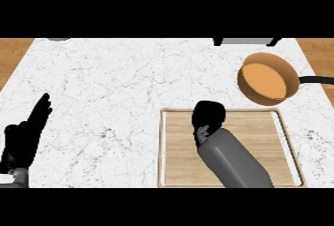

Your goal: Pick the squash from the tray and place it in the pot

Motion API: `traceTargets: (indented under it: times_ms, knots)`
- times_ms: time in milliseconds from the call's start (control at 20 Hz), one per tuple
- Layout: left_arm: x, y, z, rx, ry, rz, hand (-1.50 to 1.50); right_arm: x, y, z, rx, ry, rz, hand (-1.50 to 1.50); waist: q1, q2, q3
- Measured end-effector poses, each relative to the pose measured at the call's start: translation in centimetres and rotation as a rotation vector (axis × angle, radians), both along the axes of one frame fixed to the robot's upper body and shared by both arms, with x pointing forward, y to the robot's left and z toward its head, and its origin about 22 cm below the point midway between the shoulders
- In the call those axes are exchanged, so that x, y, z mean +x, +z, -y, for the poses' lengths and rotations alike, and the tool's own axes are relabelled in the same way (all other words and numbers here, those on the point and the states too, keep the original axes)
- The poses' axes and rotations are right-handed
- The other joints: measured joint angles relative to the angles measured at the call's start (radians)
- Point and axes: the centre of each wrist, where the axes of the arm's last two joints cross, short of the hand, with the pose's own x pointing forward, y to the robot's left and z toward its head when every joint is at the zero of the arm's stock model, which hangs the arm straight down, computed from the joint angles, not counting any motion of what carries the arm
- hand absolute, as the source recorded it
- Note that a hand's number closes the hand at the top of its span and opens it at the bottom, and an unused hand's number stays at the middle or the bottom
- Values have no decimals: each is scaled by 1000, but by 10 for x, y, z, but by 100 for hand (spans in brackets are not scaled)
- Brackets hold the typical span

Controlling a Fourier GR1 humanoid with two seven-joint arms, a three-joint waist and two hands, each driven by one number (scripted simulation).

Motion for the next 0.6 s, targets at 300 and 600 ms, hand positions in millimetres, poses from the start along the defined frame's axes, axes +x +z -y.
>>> traceTargets:
  times_ms: [300, 600]
  knots:
    - [-2, 1, 3, 0, 5, -2, 0, 7, -2, 4, -17, 15, 5, 150, -2, 0, 0]
    - [-7, -4, -3, -2, 13, -6, 0, -9, 19, 3, 248, 312, -19, 150, -13, -3, 2]
